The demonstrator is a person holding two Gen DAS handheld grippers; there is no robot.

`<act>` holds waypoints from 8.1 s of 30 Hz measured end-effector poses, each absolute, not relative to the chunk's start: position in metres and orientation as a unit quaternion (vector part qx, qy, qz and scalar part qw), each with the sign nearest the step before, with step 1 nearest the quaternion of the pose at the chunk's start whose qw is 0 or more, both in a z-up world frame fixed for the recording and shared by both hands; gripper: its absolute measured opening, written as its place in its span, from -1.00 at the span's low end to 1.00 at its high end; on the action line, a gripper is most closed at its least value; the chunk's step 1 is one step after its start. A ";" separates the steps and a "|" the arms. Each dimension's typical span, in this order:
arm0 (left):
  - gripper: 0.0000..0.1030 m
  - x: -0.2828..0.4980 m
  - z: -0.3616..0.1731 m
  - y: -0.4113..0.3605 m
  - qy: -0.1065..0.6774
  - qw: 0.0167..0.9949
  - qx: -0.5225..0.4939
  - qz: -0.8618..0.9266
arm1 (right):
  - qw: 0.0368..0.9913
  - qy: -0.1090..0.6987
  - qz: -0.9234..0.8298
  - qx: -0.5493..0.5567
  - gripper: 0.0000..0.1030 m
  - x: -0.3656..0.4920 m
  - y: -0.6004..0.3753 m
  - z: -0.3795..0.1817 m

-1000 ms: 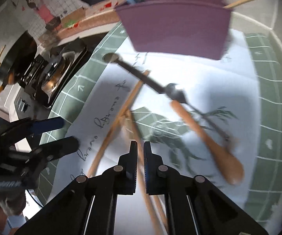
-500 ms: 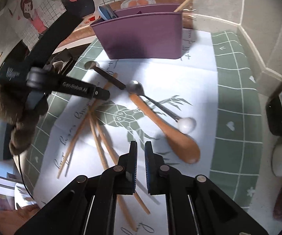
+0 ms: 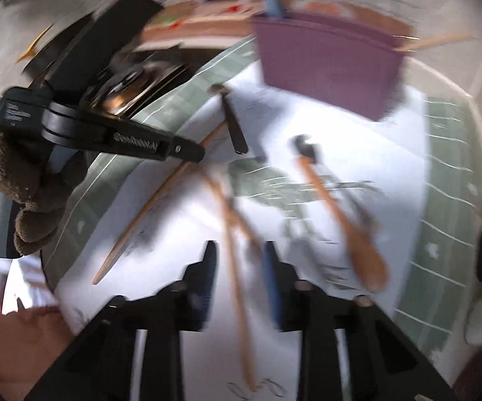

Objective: Organize utensils
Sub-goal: 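Grasp a wooden chopstick with the right tool while the left tool grasps another chopstick, then lift the chopstick with the right tool while the left tool lifts its chopstick above the holder, then open the right tool over the holder while the left tool drops its chopstick in, then grasp the black-handled spoon with the left tool while the right tool moves over a chopstick, then grasp a wooden chopstick with the right tool while the left tool holds the black spoon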

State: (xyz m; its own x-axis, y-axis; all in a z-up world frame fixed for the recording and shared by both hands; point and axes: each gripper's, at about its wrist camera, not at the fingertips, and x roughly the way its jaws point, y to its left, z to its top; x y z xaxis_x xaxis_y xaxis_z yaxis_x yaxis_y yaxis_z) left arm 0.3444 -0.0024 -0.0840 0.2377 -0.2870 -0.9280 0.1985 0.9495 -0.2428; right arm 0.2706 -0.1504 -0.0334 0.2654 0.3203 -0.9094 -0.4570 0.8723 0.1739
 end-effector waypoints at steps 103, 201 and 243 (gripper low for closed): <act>-0.83 0.500 0.079 -0.035 0.342 0.919 -0.055 -0.189 | 0.931 0.355 0.074 0.042 -0.90 0.490 -0.214 0.074; -0.33 0.286 -0.066 0.000 0.525 0.828 -0.016 -0.195 | 0.765 0.603 0.224 0.046 -0.77 0.281 -0.185 -0.058; -0.33 0.262 -0.048 0.028 0.511 0.837 -0.057 -0.188 | 0.805 0.563 0.188 -0.005 -0.54 0.320 -0.120 -0.053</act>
